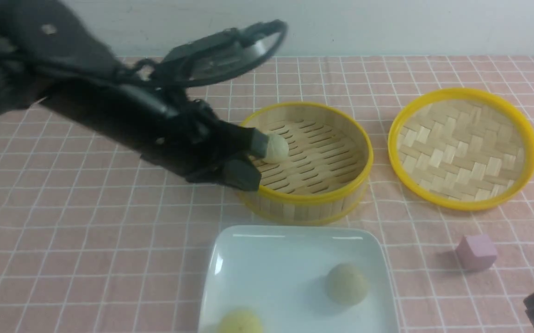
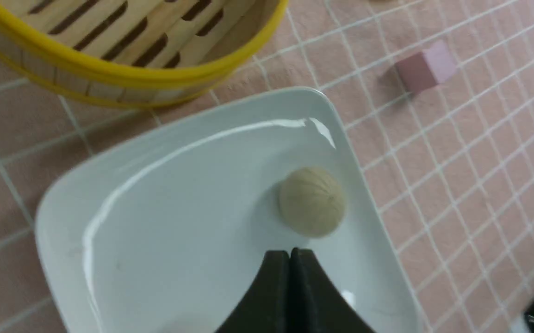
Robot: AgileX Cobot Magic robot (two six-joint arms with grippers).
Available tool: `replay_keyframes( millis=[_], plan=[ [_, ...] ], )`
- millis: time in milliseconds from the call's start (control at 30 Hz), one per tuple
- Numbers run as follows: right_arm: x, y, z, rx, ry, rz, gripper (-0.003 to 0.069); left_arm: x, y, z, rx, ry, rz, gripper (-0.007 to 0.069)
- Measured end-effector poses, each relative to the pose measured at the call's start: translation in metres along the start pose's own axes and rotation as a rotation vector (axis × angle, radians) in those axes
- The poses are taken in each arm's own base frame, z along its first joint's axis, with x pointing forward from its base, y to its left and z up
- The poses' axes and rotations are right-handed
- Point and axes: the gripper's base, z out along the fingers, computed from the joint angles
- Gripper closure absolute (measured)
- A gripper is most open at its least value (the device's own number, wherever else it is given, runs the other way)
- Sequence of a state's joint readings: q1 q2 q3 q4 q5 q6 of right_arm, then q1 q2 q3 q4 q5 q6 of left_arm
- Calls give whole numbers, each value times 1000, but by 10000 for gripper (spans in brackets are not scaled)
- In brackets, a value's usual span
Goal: Put the steamed buns into the plate on the pink tablecloth.
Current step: 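Reach into the bamboo steamer and grasp a bun with the left gripper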
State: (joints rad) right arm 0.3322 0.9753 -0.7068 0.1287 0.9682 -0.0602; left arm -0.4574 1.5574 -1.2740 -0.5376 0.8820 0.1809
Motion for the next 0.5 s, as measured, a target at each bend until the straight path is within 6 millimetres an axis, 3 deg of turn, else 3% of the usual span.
replay_keyframes(
  millis=[33, 133, 267, 300, 333, 500],
  plan=[
    [1, -1, 2, 3, -2, -1, 662, -20, 0, 14, -61, 4, 28, 622],
    [0, -1, 2, 5, -17, -1, 662, -48, 6, 38, -151, -3, -6, 586],
    [-2, -1, 2, 7, -35, -2, 657, -81, 22, 72, -254, -34, -83, 463],
    [-2, -1, 2, 7, -35, -2, 656, -84, 21, 72, -255, -44, -90, 455],
    [-2, -1, 2, 8, -36, -2, 652, -93, 26, 83, -276, -55, -102, 401],
    [-3, -1, 2, 9, -44, -3, 650, -114, 39, 116, -306, -79, -105, 276]
  ],
)
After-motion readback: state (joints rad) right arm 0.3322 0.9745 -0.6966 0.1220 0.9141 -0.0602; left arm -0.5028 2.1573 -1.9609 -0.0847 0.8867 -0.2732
